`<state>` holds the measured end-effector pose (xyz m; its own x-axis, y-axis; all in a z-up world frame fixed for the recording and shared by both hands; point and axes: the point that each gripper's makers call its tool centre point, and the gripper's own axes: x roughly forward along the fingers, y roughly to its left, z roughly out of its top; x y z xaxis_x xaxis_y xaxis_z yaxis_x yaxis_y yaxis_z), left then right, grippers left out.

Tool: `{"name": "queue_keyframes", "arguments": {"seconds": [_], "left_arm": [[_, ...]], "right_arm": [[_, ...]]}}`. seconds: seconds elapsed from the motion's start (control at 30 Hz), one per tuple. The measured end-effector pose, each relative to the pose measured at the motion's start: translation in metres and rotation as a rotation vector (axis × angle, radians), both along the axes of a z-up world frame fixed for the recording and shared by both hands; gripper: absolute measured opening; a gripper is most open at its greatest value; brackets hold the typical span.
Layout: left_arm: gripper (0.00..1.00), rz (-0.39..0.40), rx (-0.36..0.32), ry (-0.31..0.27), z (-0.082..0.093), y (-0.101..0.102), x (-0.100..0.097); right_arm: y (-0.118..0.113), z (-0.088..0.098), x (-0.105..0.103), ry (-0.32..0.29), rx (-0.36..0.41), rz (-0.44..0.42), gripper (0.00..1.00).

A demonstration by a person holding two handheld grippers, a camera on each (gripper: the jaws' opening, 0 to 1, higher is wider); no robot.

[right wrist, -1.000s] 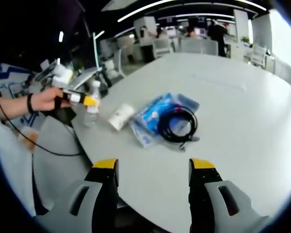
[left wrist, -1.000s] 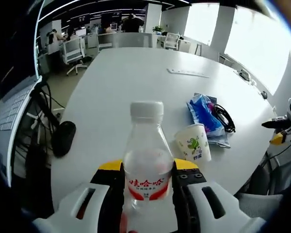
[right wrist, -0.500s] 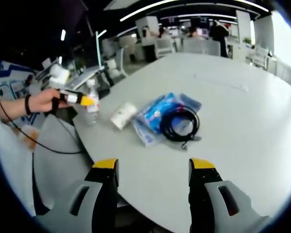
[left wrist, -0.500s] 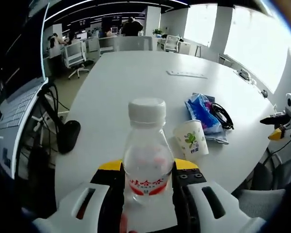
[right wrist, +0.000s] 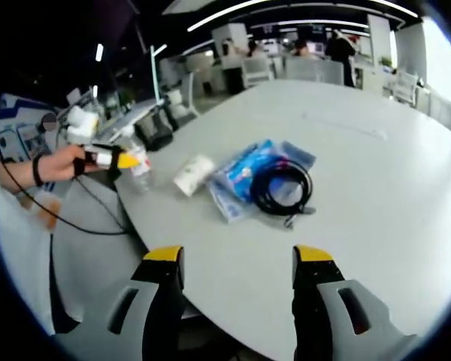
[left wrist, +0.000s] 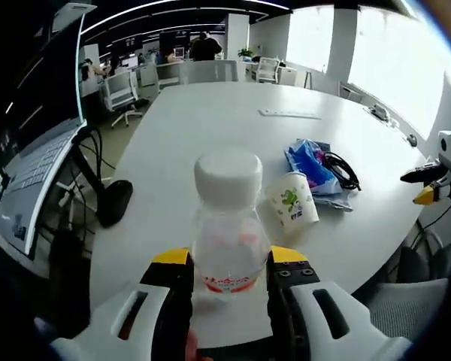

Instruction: Arrange the tabletop items into an orderly group along one side of the table until the central work area is clear of visible clutter.

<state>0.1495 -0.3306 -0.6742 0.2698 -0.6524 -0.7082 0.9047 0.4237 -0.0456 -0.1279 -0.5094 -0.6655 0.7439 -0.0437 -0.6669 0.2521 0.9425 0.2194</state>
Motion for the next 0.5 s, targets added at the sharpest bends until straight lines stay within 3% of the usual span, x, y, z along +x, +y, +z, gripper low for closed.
{"name": "queue_keyframes", "arguments": {"seconds": [0.3, 0.5], "left_arm": [[0.37, -0.002, 0.035, -0.037, -0.008, 0.012, -0.008], [0.37, 0.019, 0.014, -0.039, -0.007, 0.011, -0.007]], "right_arm": [[0.001, 0.001, 0.003, -0.004, 0.000, 0.010, 0.56], [0.002, -0.001, 0.002, -0.002, 0.003, 0.012, 0.56]]}}
